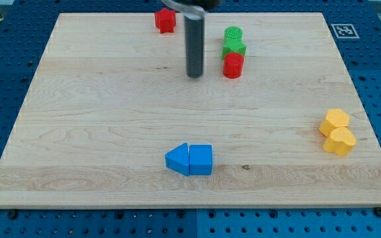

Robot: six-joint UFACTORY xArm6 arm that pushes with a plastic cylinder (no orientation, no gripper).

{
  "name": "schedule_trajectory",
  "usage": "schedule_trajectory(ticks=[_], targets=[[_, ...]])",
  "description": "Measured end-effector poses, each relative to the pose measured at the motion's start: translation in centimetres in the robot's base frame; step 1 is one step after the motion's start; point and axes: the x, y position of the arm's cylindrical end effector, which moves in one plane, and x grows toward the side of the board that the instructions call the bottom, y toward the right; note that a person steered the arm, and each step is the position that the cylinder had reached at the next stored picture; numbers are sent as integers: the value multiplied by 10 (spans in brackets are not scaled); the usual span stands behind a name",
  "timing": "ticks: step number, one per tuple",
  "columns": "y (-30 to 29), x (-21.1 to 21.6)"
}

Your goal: Move the red circle to the top center of the board

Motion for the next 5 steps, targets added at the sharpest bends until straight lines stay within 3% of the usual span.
schedule_trajectory(ticks=[1,2,4,5], targets=[[47,44],[97,45],[124,-39],[109,-39]])
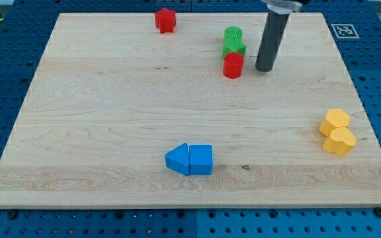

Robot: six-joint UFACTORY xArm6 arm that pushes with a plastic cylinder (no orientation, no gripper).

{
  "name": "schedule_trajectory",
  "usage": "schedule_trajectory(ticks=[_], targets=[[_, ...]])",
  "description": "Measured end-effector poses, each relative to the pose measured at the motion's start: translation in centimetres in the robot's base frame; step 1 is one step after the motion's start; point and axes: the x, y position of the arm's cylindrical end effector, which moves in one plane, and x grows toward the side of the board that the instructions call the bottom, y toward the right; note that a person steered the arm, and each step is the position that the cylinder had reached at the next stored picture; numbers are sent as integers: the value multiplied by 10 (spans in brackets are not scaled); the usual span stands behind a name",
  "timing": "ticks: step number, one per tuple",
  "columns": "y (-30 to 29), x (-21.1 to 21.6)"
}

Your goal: Move the red circle to the top center of the board

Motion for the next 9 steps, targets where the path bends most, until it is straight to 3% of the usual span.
schedule_trajectory(ticks=[2,6,9], targets=[[-10,21],[-88,21],[-46,28]])
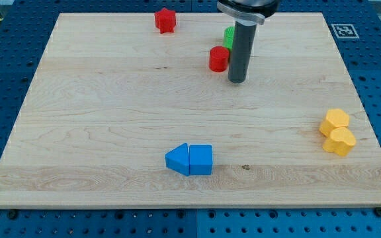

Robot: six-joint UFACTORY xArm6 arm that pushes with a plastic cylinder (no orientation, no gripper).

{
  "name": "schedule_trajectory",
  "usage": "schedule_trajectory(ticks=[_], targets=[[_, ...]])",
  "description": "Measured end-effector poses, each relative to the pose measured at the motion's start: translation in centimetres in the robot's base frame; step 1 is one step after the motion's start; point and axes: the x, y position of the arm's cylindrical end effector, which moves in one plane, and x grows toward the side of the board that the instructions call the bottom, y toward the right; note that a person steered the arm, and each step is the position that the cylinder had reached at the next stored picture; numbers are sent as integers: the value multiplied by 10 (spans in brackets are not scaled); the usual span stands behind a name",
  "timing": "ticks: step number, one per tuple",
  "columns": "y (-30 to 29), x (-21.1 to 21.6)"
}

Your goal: Move the red circle to the top center of the board

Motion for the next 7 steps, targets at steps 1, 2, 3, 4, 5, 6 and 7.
schedule_trajectory(ticks=[1,2,3,4,5,6,7], targets=[[-2,-12],[-15,-21],[-43,-25],[-69,-25],[-76,-28],[-69,-33],[-49,-33]])
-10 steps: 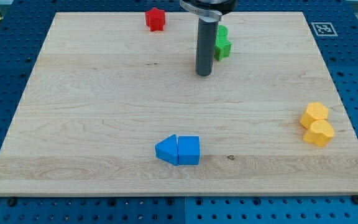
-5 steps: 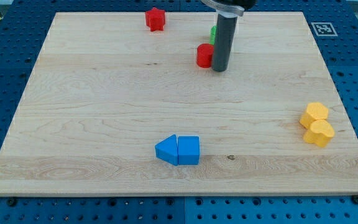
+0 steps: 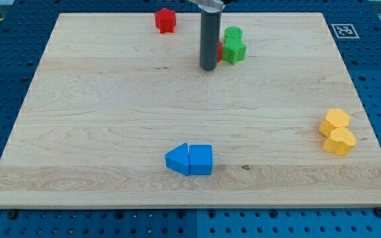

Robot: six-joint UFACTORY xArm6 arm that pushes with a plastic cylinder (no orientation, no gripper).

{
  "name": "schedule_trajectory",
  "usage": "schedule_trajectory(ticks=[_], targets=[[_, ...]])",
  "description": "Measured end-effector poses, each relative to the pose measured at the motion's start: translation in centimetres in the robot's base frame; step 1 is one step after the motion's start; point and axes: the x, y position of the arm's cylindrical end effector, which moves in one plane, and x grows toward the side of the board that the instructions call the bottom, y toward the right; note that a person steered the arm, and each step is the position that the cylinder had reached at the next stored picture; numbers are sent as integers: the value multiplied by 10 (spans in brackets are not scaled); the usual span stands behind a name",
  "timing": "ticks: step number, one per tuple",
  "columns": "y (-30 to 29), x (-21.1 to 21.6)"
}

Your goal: Move the red circle to the top center of the board

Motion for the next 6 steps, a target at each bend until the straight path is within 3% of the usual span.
schedule_trajectory(ticks=[2,6], targets=[[20,-2],[-4,-44]])
